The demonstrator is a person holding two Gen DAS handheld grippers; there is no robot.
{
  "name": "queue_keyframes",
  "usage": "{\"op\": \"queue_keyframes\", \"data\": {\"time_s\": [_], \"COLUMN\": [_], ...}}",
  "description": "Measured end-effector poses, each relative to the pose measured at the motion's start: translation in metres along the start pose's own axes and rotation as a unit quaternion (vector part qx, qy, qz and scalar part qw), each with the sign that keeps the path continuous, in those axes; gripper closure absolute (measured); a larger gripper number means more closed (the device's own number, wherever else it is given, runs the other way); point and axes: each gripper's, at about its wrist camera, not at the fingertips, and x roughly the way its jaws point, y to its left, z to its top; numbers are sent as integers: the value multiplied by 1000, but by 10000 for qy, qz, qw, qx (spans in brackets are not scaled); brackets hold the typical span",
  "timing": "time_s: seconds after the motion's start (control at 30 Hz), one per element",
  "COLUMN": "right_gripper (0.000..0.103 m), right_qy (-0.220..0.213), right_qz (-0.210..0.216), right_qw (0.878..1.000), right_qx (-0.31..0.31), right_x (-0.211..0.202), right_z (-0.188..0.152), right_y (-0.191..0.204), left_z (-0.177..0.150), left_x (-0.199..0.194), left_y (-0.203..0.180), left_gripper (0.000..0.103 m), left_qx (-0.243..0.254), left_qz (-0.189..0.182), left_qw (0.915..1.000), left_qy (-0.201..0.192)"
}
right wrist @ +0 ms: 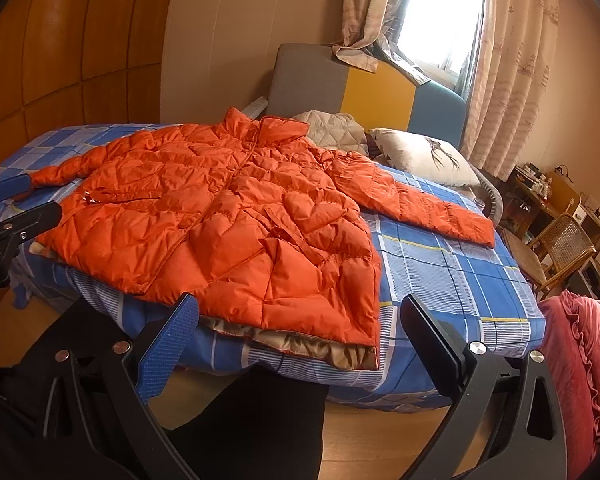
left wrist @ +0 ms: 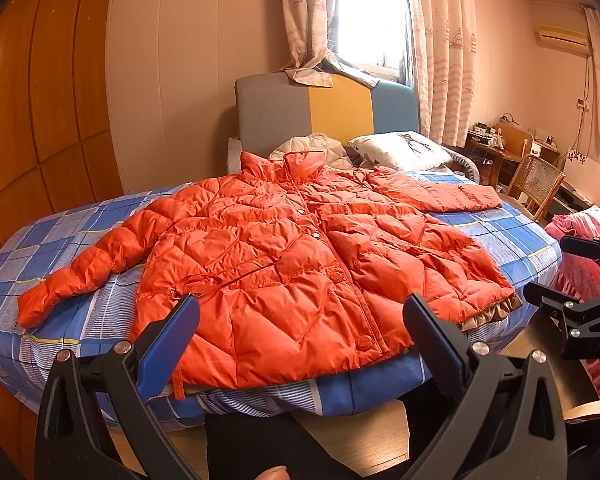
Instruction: Fold large clothes
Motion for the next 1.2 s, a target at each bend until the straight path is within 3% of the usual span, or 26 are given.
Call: {"op": "queue_keyframes", "data": {"time_s": [0.83, 0.93, 1.07, 1.2], "right_gripper": [3, 3, 3, 3], "right_qy": [119, 182, 430, 586], "right_qz": [-38, 26, 59, -135], "right_qw": [9999, 9992, 9948, 9902], "right_qx": [34, 346, 923, 1260], "right_x": [9, 17, 36, 57], "right_z": [-5, -5, -3, 2], "right_y": [-1, -13, -38, -59], "left_z": [-2, -7, -10, -3], "left_x": [7, 16, 44, 63], "left_y": [8, 15, 33, 41], "left_gripper": [2, 2, 2, 2], "left_qx": [-88, -189, -665, -645], "left_qz": [28, 134, 9, 375], "left_qw": [9999, 9996, 9952, 9938], "left_qy": [61, 133, 722, 819]}}
